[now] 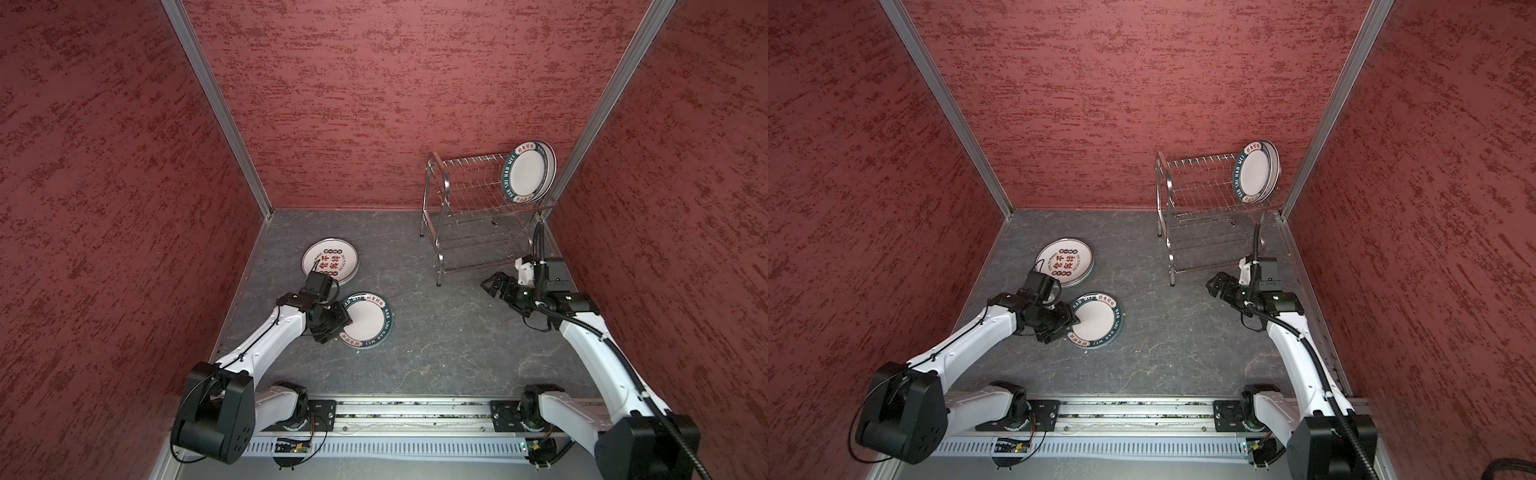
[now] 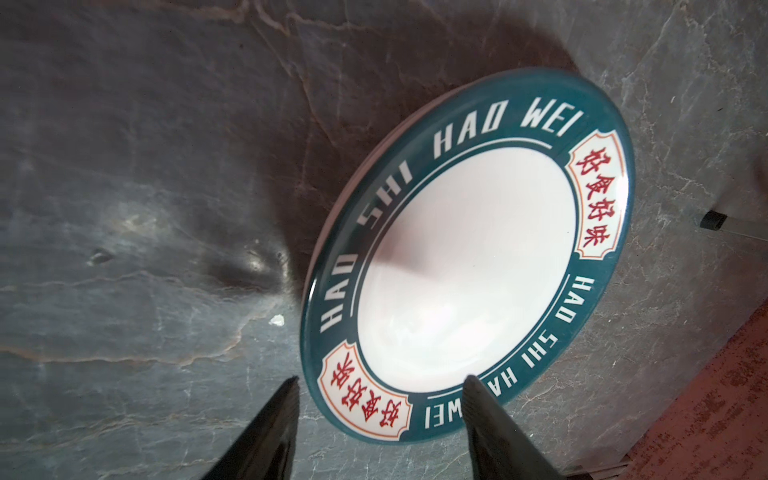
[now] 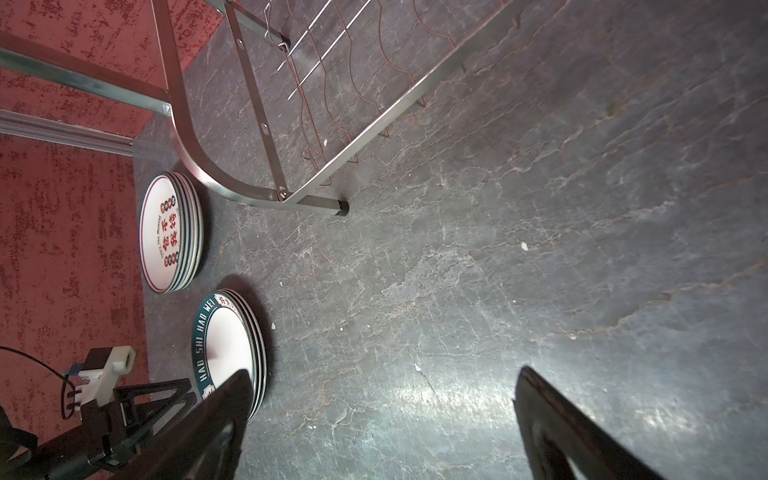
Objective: Unload the plates from the dish rack
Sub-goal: Place the plate among the plates, then pick up the plate from the dish rack.
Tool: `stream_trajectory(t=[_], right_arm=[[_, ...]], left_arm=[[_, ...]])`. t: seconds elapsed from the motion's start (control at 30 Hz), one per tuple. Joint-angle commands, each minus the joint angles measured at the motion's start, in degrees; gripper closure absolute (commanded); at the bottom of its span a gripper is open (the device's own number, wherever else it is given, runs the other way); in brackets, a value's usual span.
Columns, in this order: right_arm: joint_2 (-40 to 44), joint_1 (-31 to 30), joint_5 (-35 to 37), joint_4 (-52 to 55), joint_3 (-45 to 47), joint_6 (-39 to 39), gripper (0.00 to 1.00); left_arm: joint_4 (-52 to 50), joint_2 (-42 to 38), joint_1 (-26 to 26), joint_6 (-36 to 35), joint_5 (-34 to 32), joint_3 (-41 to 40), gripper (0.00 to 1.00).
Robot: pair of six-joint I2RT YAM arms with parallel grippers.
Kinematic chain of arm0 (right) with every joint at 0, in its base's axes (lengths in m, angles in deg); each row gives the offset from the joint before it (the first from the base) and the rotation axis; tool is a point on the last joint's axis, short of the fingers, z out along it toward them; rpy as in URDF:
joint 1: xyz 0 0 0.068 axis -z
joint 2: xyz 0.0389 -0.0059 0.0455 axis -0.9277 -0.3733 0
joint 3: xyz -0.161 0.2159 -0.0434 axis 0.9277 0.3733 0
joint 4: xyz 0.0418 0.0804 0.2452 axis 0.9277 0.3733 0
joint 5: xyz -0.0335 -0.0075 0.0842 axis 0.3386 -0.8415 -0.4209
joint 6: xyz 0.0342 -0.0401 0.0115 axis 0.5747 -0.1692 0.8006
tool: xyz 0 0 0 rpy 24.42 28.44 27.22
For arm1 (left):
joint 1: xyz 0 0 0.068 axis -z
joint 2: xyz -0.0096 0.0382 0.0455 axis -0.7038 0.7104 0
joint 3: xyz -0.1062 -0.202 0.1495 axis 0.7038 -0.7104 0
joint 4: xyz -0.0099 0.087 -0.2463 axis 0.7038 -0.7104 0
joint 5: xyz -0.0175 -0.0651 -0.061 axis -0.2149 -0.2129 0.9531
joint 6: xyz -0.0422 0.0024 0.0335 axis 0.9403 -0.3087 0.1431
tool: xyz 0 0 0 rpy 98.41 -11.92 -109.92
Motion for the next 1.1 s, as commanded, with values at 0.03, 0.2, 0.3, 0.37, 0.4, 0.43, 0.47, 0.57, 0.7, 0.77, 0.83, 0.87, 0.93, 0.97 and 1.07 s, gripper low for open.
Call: stream_trajectory(t=[0.03, 0.2, 0.3, 0.37, 0.4, 0.43, 0.47, 0.57, 0.7, 0.77, 0.83, 0.87, 0.93, 0.97, 1.07], right_arm=[[0.02, -0.19, -0.64, -1.17, 0.6, -1.26, 0.01], [0.51, -0.17, 0.1, -0.56, 0.08, -1.68, 0.01], [1.25, -0.19, 1.5, 0.9, -1.9, -3.0, 0.01], [1.04, -0.22, 3.84, 3.31, -4.96, -4.83, 0.01], [0.83, -0.21, 5.26, 4.8, -7.24, -5.78, 0.01], [0.66, -0.2, 6.5, 5.95, -9.37, -6.45, 0.01], [0.4, -0.22, 7.89, 7.42, -12.15, -7.12, 0.01], [-1.42, -0.16, 12.31, 11.92, -21.84, -8.44, 0.01], [-5.79, -0.2, 19.04, 16.0, -35.9, -10.45, 0.01], [-9.31, -0.19, 22.38, 17.22, -42.94, -11.54, 0.01], [-13.56, -0.17, 25.15, 18.26, -50.01, -12.05, 0.01], [-16.2, -0.13, 25.98, 18.82, -53.65, -12.34, 0.01], [-21.16, 0.1, 26.78, 19.85, -60.47, -12.37, 0.01], [-23.66, 0.3, 26.62, 20.56, -64.33, -12.32, 0.01], [-30.5, 0.85, 25.76, 21.56, -72.74, -12.02, 0.01]], left_arm=[[-1.73, 0.24, 0.89, 0.11, -2.35, 1.82, 0.35], [-2.79, -0.43, 1.1, -0.14, -2.8, 2.63, 0.09], [-4.78, -1.71, 1.14, -0.66, -3.65, 3.73, 0.03], [-5.83, -3.24, 1.22, -1.04, -4.08, 4.61, 0.03], [-6.46, -3.99, 1.08, -1.2, -4.28, 5.14, 0.02], [-6.83, -4.6, 0.98, -1.4, -4.23, 5.52, 0.02], [-7.37, -5.15, 0.85, -1.6, -4.28, 6.27, 0.01], [-9.16, -6.48, 0.6, -2.06, -4.32, 8.57, 0.01], [-10.68, -7.88, 0.18, -2.42, -4.29, 11.11, 0.01], [-11.46, -8.42, -0.07, -2.65, -3.84, 12.04, 0.0], [-12.23, -9.05, -0.26, -2.77, -3.45, 12.87, 0.01], [-12.51, -9.52, -0.44, -2.9, -3.21, 13.22, 0.0], [-13.02, -10.67, -1.06, -3.3, -2.39, 13.51, 0.01], [-13.32, -11.29, -1.54, -3.51, -1.8, 13.6, 0.01], [-13.83, -12.77, -3.37, -4.4, 0.01, 13.34, 0.0]])
